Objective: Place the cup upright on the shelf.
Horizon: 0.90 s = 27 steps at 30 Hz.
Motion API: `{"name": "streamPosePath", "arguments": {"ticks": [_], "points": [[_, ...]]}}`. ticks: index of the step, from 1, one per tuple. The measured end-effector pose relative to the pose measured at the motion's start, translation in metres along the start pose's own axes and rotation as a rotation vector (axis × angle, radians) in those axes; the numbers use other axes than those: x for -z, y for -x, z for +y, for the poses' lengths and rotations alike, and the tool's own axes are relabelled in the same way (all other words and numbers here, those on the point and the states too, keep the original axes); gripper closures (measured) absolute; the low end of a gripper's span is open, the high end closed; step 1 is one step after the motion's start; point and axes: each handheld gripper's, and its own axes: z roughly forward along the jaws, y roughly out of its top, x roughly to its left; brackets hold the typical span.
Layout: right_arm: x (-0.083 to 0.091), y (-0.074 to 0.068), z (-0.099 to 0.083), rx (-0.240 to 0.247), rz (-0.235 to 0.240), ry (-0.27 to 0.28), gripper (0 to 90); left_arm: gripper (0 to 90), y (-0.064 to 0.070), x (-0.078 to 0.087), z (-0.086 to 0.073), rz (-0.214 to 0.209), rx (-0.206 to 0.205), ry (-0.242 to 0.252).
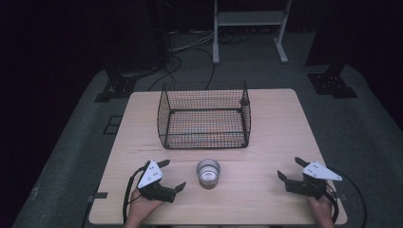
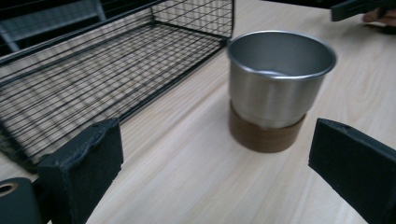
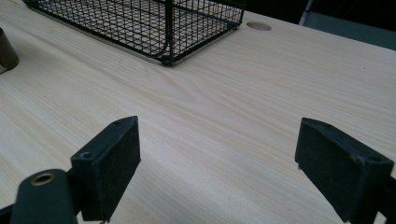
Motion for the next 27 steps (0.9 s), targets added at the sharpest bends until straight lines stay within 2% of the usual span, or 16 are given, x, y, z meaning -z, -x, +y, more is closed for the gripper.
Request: {"name": "streamPosePath", "arguments": {"ticks": [3,13,22,27], "points": [[0.0,0.0,0.0,0.004,0.0,0.0,13.4,2.1,0.005,-0.005,0.005,-0.027,-0.029,-0.012],[0.0,-0.001,0.0,0.004,-0.001,0.0,13.4,2.1,0.009,-0.015,0.013,-0.092,-0.042,-0.02],[0.0,-0.001,0.0,0.008,-0.002,-0.002,13.4,2.1,0.014,-0.026,0.023,-0.148,-0.077,-0.034],[0.0,0.0,0.0,0.0,-0.002,0.001,13.4,2.1,0.014,-0.035,0.027,-0.177,-0.1,-0.061]]}}
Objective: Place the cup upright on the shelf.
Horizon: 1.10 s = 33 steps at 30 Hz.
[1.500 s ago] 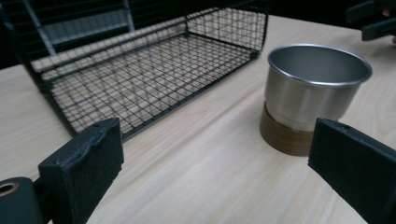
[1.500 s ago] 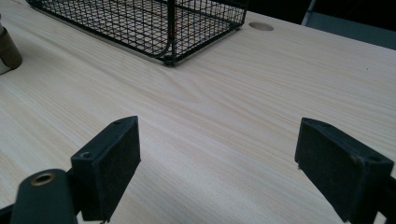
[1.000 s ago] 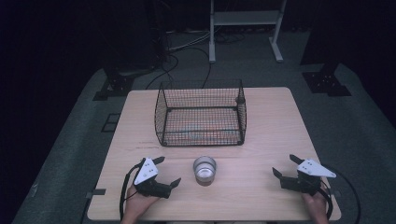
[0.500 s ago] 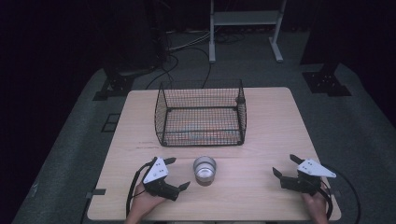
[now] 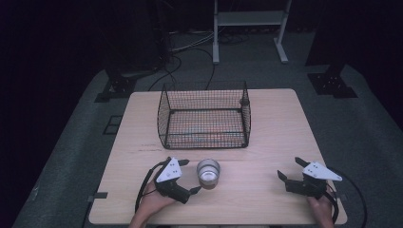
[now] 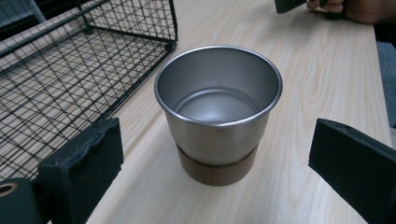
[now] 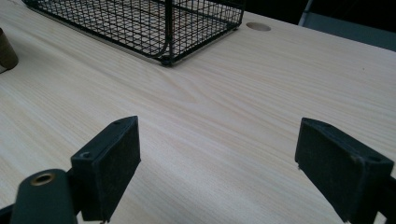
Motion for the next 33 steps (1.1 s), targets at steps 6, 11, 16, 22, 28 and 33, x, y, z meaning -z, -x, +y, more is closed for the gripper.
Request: {"name": "streamPosePath", "arguments": {"ticks": [6,11,16,22,28,33], "points": [[0.0,0.0,0.0,-0.002,-0.001,-0.001,13.4,2.1,-0.003,-0.011,0.003,-0.046,0.0,-0.046],[0.0,0.0,0.0,0.007,0.0,0.0,13.4,2.1,-0.007,-0.019,0.005,-0.077,0.006,-0.089],[0.0,0.0,0.0,-0.002,0.005,0.0,13.4,2.2,-0.011,-0.03,0.007,-0.086,0.005,-0.116],[0.0,0.0,0.0,0.007,0.005,0.0,13.4,2.2,-0.012,-0.041,0.013,-0.097,-0.007,-0.142],[0.0,-0.001,0.0,0.008,0.007,0.0,13.4,4.4,-0.012,-0.051,0.021,-0.109,-0.03,-0.185],[0.0,0.0,0.0,0.002,0.008,0.002,13.4,12.3,-0.013,-0.055,0.025,-0.128,-0.048,-0.214]]}}
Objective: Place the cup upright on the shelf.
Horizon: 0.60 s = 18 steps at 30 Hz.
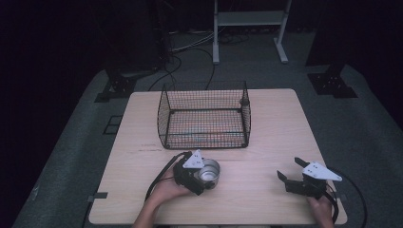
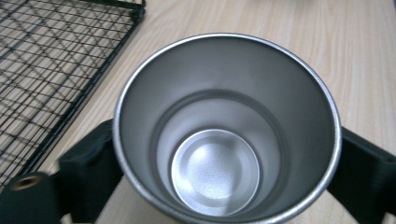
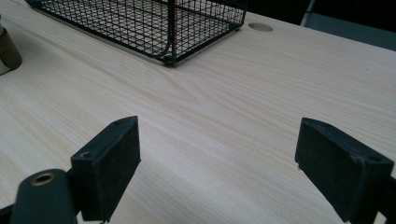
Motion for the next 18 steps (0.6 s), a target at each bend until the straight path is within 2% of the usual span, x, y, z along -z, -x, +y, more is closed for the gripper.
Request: {"name": "streamPosePath", "arguments": {"ticks": [3,8,12,18], "points": [[0.0,0.0,0.0,0.004,0.001,0.0,13.4,16.6,-0.001,-0.001,0.0,-0.004,-0.001,-0.008],[0.0,0.0,0.0,0.0,0.001,0.0,13.4,17.3,-0.001,-0.001,0.0,-0.001,0.003,-0.013],[0.0,0.0,0.0,0.004,0.001,-0.001,13.4,17.8,-0.002,0.003,0.001,0.019,0.013,0.005],[0.0,0.0,0.0,-0.003,0.0,0.0,13.4,17.9,-0.006,0.011,0.002,0.014,0.035,0.024]]}}
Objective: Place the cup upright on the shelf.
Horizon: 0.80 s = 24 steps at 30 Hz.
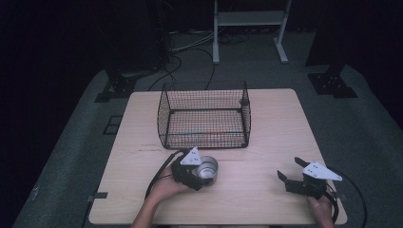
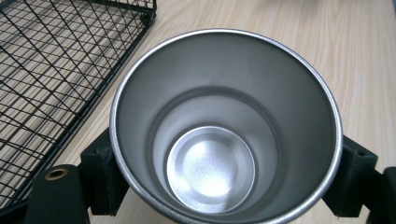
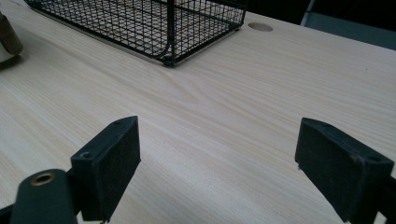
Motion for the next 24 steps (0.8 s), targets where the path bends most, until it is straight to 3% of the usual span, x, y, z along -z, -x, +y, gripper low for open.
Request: {"name": "streamPosePath", "arguments": {"ticks": [7,17,24], "points": [[0.0,0.0,0.0,0.0,-0.002,-0.001,13.4,17.9,-0.001,0.014,0.017,0.002,-0.027,0.017],[0.0,0.0,0.0,0.0,-0.004,-0.002,13.5,17.9,-0.009,0.028,0.028,-0.013,-0.004,0.031],[0.0,-0.001,0.0,0.014,-0.009,-0.003,13.4,17.9,-0.012,0.037,0.039,-0.021,-0.019,0.026]]}}
